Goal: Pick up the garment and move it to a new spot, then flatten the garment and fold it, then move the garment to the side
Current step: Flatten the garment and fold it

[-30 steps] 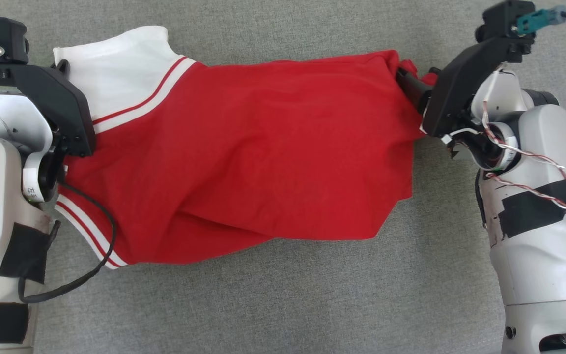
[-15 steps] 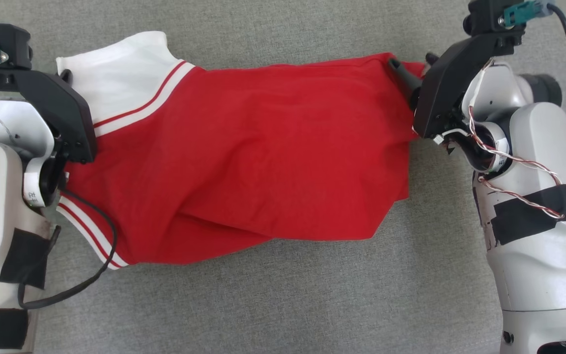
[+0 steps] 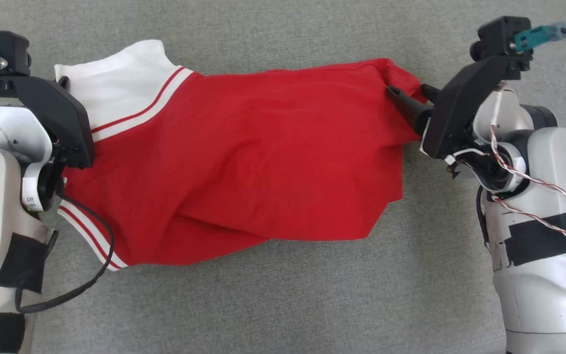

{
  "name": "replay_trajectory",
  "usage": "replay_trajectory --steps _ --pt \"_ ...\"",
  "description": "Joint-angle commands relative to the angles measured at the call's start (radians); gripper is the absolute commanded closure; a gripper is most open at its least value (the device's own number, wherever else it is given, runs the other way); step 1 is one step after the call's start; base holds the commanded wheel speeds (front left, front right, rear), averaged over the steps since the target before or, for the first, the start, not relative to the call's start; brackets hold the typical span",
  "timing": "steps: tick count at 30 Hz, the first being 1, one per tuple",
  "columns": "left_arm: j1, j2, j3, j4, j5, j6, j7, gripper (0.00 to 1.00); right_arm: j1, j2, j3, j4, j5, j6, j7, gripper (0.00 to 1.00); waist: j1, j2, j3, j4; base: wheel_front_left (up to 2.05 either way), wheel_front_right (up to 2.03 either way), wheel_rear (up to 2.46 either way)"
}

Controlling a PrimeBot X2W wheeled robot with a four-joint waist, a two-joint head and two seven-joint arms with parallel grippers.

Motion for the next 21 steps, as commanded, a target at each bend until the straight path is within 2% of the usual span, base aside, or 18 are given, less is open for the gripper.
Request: replay_trajectory --steps 1,9,15,21 --pt "0.011 0.005 -0.002 -0.005 -0.009 0.003 0.003 1.00 0.011 0.001 -0.008 -0.006 0.016 0.001 0.002 0.00 0.0000 -0.0001 0.000 -0.003 0.00 0.00 0.00" --pt "0.007 0.010 -0.011 -0.001 -0.014 0.002 -0.001 1.00 0.022 0.001 0.003 0.010 0.092 0.001 0.000 0.00 0.0000 -0.0001 -0.004 -0.005 0.00 0.00 0.00" --pt "0.005 0.004 -0.020 0.001 -0.021 0.001 -0.005 1.00 -0.030 0.001 -0.011 0.077 0.136 0.001 -0.051 0.00 0.0000 -0.0001 -0.006 0.008 0.00 0.00 0.00" --pt "0.014 0.003 -0.026 0.001 -0.023 0.000 -0.009 1.00 -0.074 0.001 -0.025 0.147 0.130 0.001 -0.103 0.00 0.0000 -0.0001 -0.008 0.019 0.00 0.00 0.00"
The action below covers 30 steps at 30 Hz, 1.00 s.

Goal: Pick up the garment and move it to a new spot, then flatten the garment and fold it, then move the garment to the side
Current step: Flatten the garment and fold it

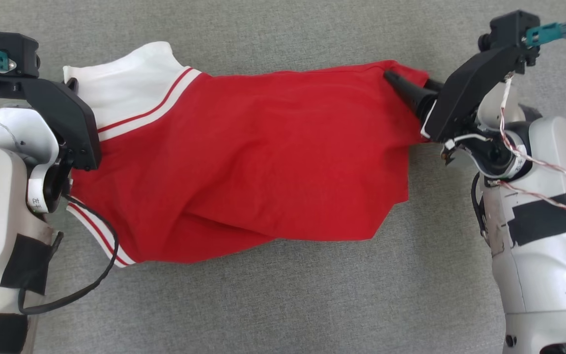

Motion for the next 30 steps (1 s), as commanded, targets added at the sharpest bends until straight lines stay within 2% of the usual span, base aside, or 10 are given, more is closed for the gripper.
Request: replay_trajectory --steps 1,3,4,5,6,8,14,21,25,30 --pt "0.015 0.003 0.000 0.001 0.000 -0.001 -0.005 1.00 -0.009 0.001 -0.002 0.005 -0.001 0.001 -0.007 0.00 0.0000 -0.0001 -0.001 0.002 0.00 0.00 0.00" --pt "0.016 0.008 0.000 0.001 -0.003 0.000 -0.006 1.00 -0.020 0.001 -0.006 0.026 -0.011 0.001 -0.027 0.00 0.0000 -0.0001 -0.002 0.003 0.00 0.00 0.00" --pt "0.015 0.009 0.000 0.001 -0.004 0.000 -0.006 1.00 -0.025 0.000 -0.010 0.035 -0.022 0.001 -0.036 0.09 0.0000 -0.0001 -0.003 0.004 0.00 0.00 0.00" --pt "0.015 0.009 0.000 0.000 -0.005 0.000 -0.007 1.00 -0.027 0.001 -0.011 0.047 -0.030 0.001 -0.041 0.51 0.0000 -0.0001 -0.004 0.004 0.00 0.00 0.00" --pt "0.015 0.011 0.000 0.000 -0.006 0.001 -0.007 1.00 -0.030 0.001 -0.011 0.055 -0.034 0.001 -0.043 0.64 0.0000 -0.0001 -0.005 0.004 0.00 0.00 0.00" --pt "0.014 0.013 -0.001 0.000 -0.008 0.003 -0.010 1.00 -0.037 0.001 -0.011 0.069 -0.038 0.001 -0.048 1.00 0.0000 -0.0001 -0.006 0.003 0.00 0.00 0.00" --pt "0.000 0.016 0.002 -0.006 -0.013 -0.003 -0.058 1.00 -0.053 0.001 -0.020 0.078 -0.066 0.001 -0.105 1.00 0.0000 -0.0001 -0.013 -0.003 0.00 0.00 0.00" --pt "-0.042 -0.033 0.067 -0.022 -0.087 -0.010 -0.224 1.00 -0.083 0.001 -0.031 0.046 -0.137 0.001 -0.220 1.00 0.0000 -0.0001 -0.051 0.001 0.00 0.00 0.00" --pt "-0.073 -0.061 0.107 -0.045 -0.151 -0.035 -0.318 1.00 -0.095 0.001 -0.021 0.006 -0.197 0.001 -0.269 1.00 0.0000 -0.0001 -0.084 0.010 0.00 0.00 0.00" --pt "-0.120 -0.083 0.142 -0.081 -0.203 -0.052 -0.409 1.00 -0.105 -0.036 0.024 -0.046 -0.221 0.001 -0.306 1.00 0.0000 -0.0001 -0.123 0.024 0.00 0.00 0.00"
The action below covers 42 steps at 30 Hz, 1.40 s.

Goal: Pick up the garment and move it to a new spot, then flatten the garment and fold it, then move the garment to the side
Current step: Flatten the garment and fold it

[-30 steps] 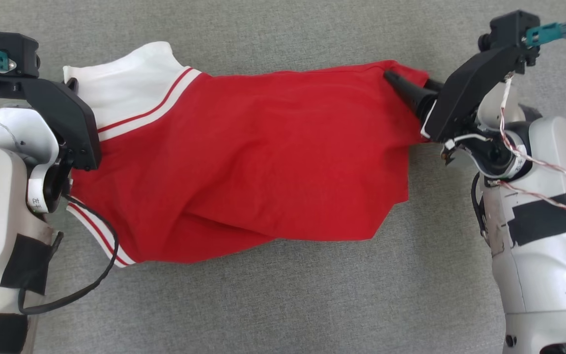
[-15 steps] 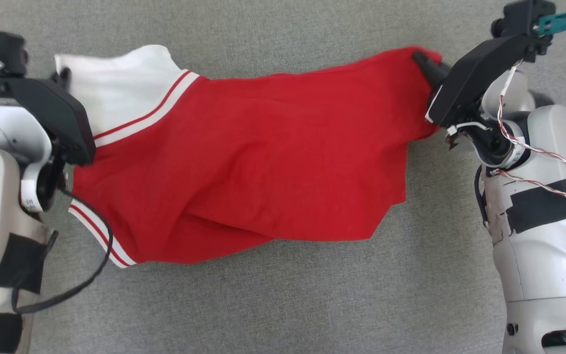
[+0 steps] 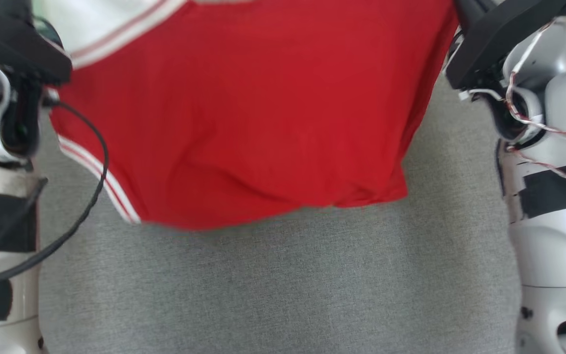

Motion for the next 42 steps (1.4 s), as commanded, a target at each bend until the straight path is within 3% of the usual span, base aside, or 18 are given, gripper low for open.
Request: replay_trajectory --steps 1,5,12,16,20,27,31,35,42 --pt "-0.026 -0.006 0.008 -0.020 -0.019 -0.009 -0.025 1.00 -0.007 -0.030 0.023 -0.020 -0.004 0.001 -0.006 1.00 0.0001 0.0000 -0.028 0.013 0.00 0.00 0.00" --pt "-0.086 -0.002 0.020 -0.063 -0.051 -0.017 -0.058 1.00 -0.046 -0.090 0.096 -0.067 0.023 0.001 -0.026 1.00 0.0001 0.0000 -0.018 0.012 0.00 0.00 0.00" --pt "-0.200 -0.013 0.065 -0.069 -0.061 0.019 -0.138 1.00 -0.156 -0.126 0.154 -0.058 0.025 0.001 -0.106 1.00 0.0001 0.0000 0.052 -0.001 0.00 0.00 0.00" --pt "-0.280 -0.014 0.090 -0.041 -0.048 0.035 -0.220 1.00 -0.250 -0.107 0.123 0.006 -0.028 0.001 -0.201 1.00 0.0001 0.0000 0.091 -0.015 0.00 0.00 0.00" --pt "-0.374 -0.019 0.110 -0.026 -0.032 0.046 -0.335 1.00 -0.356 -0.080 0.051 0.064 -0.125 0.001 -0.361 1.00 0.0001 0.0000 0.119 -0.029 0.00 0.00 0.00" --pt "-0.490 -0.053 0.126 -0.090 -0.040 -0.010 -0.429 1.00 -0.465 -0.063 -0.042 0.128 -0.331 0.001 -0.620 1.00 0.0001 0.0000 0.162 -0.030 0.00 0.00 0.00" --pt "-0.435 -0.071 0.120 -0.151 -0.060 -0.032 -0.430 1.00 -0.440 -0.086 -0.010 0.172 -0.409 0.001 -0.669 1.00 0.0001 0.0000 0.202 -0.020 0.00 0.00 0.00" --pt "-0.341 -0.044 0.032 -0.198 -0.113 -0.033 -0.430 1.00 -0.395 -0.128 0.086 0.235 -0.442 0.001 -0.684 1.00 0.0001 0.0000 0.237 -0.001 0.00 0.00 0.00" --pt "-0.078 0.020 -0.102 -0.324 -0.283 -0.033 -0.431 1.00 -0.272 -0.241 0.333 0.266 -0.332 0.000 -0.690 1.00 0.0001 0.0000 0.194 0.039 0.00 0.00 0.00"
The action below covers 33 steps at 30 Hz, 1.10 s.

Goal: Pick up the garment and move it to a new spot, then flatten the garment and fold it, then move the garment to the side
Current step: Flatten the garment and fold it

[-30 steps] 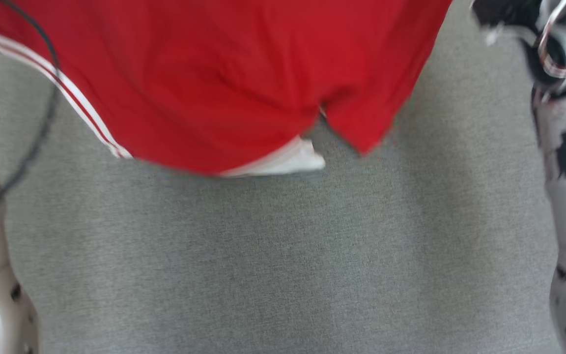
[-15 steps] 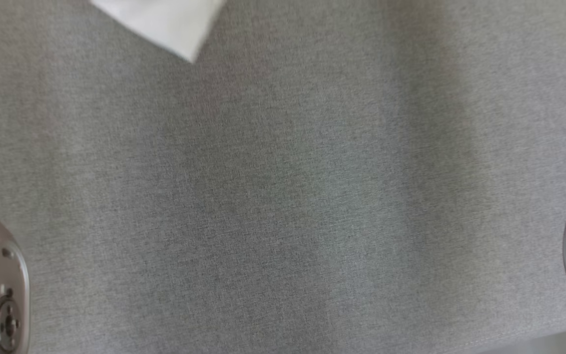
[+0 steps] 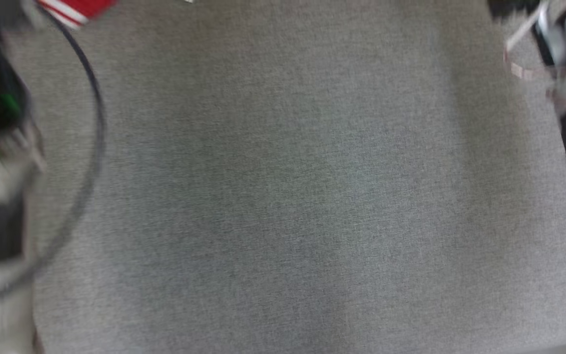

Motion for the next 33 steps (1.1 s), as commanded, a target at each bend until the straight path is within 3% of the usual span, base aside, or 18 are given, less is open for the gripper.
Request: replay_trajectory --steps 1,7,13,19,33 --pt "0.058 0.016 -0.025 -0.031 -0.041 -0.002 -0.001 1.00 0.037 -0.036 0.039 -0.012 0.048 -0.002 0.003 1.00 -0.0003 -0.0002 -0.041 0.030 0.00 0.00 0.00" --pt "0.324 0.075 -0.128 -0.169 -0.195 -0.002 0.012 1.00 0.197 -0.192 0.130 -0.125 0.267 -0.002 0.134 1.00 -0.0003 -0.0002 -0.146 0.067 0.00 0.00 0.00" --pt "0.537 0.108 -0.214 -0.236 -0.273 -0.002 0.021 1.00 0.406 -0.262 0.117 -0.279 0.434 -0.002 0.287 1.00 -0.0003 -0.0002 -0.234 0.085 0.00 0.00 0.00" --pt "0.780 0.135 -0.334 -0.279 -0.408 -0.001 0.035 1.00 0.706 -0.269 0.027 -0.453 0.540 -0.002 0.450 1.00 -0.0003 -0.0002 -0.332 0.089 0.00 0.00 0.00" --pt "1.091 0.228 -0.445 -0.249 -0.678 -0.001 0.086 1.00 1.114 -0.223 -0.134 -0.581 0.476 -0.002 0.665 1.00 -0.0003 -0.0002 -0.489 0.129 0.00 0.00 0.00"
